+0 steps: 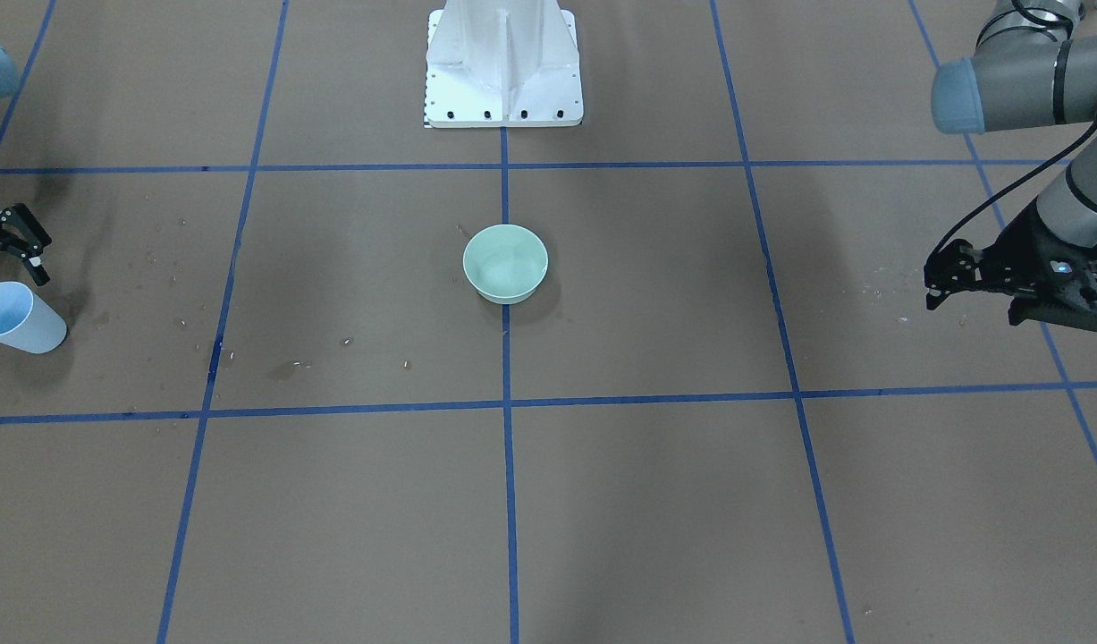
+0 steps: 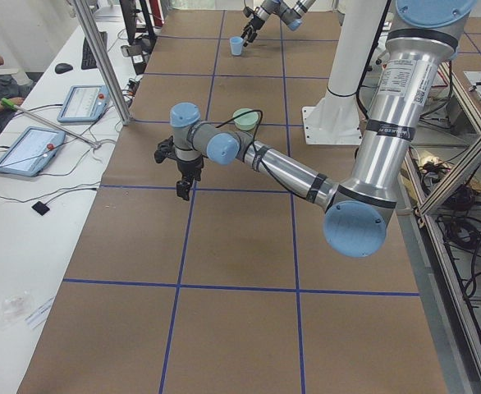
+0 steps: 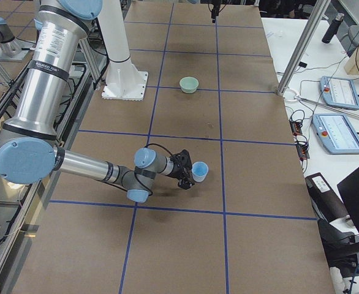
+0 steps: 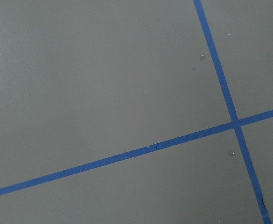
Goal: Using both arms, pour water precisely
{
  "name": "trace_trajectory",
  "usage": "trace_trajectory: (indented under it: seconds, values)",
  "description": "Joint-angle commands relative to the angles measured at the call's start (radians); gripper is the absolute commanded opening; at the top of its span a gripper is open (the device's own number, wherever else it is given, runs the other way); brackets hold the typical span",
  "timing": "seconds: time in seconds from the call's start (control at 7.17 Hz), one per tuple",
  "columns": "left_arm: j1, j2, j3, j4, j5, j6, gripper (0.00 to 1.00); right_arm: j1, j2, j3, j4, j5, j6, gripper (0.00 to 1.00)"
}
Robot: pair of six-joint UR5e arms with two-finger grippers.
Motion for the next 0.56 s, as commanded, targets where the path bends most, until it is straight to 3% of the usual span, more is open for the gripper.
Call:
trace_trajectory:
  seconds: [0.0,0.28,0.42]
  values:
    - [0.0,0.001,-0.006,0.001,-0.002,0.0,0.99,0.002,-0.052,0.009,0.062,0.043,0.001,0.99]
    - [0.008,-0.012,-0.011,0.001,-0.002,-0.079,0.99,0.021,-0.078,0.013,0.065,0.064,-0.01,0.99]
    - [0.014,-0.032,-0.035,0.002,-0.003,-0.165,0.99,0.132,-0.063,0.012,0.062,0.201,-0.013,0.99]
